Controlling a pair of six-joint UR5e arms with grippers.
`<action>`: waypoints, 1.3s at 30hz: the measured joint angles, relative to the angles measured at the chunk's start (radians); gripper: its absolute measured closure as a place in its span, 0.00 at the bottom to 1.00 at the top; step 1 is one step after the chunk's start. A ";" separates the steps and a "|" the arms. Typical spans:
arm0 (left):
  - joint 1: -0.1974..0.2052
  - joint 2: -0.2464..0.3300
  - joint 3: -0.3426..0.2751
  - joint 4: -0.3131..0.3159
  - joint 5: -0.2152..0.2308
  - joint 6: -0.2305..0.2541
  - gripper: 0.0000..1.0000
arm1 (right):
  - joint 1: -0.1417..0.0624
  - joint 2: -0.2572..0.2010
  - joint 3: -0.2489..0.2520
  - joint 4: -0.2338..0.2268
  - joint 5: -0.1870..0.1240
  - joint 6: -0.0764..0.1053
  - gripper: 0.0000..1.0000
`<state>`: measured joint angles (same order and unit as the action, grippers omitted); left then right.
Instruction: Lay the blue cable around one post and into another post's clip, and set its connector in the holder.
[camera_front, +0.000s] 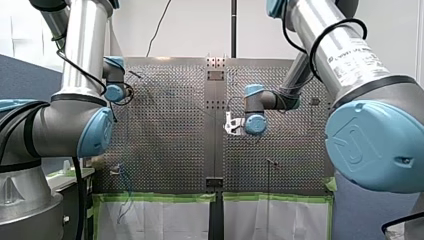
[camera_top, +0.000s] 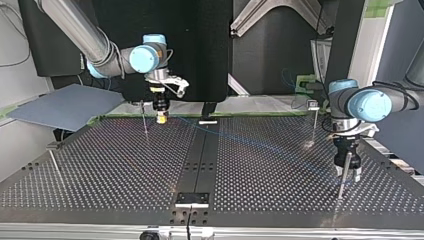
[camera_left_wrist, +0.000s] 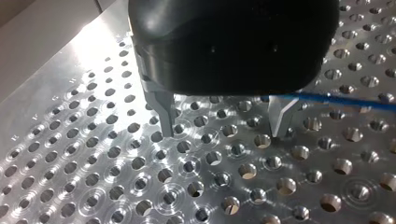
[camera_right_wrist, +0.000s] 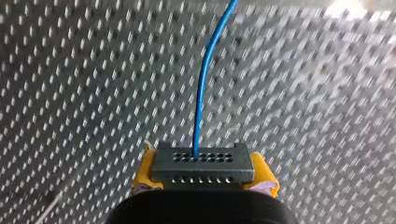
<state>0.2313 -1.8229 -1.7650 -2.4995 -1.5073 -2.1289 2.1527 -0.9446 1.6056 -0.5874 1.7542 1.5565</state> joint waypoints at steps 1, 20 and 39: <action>0.000 0.000 0.001 -0.001 0.000 0.000 0.00 | -0.008 -0.001 0.009 -0.009 -0.001 0.002 0.99; -0.002 0.000 0.011 -0.015 -0.002 -0.002 0.00 | -0.195 -0.005 0.196 -0.145 -0.016 0.008 0.99; -0.006 0.000 0.010 -0.047 -0.015 0.017 0.00 | -0.264 -0.004 0.378 -0.179 0.067 0.005 0.99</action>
<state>0.2252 -1.8229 -1.7553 -2.5464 -1.5225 -2.1120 1.8886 -0.9490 1.9831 -0.7667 1.8216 1.5618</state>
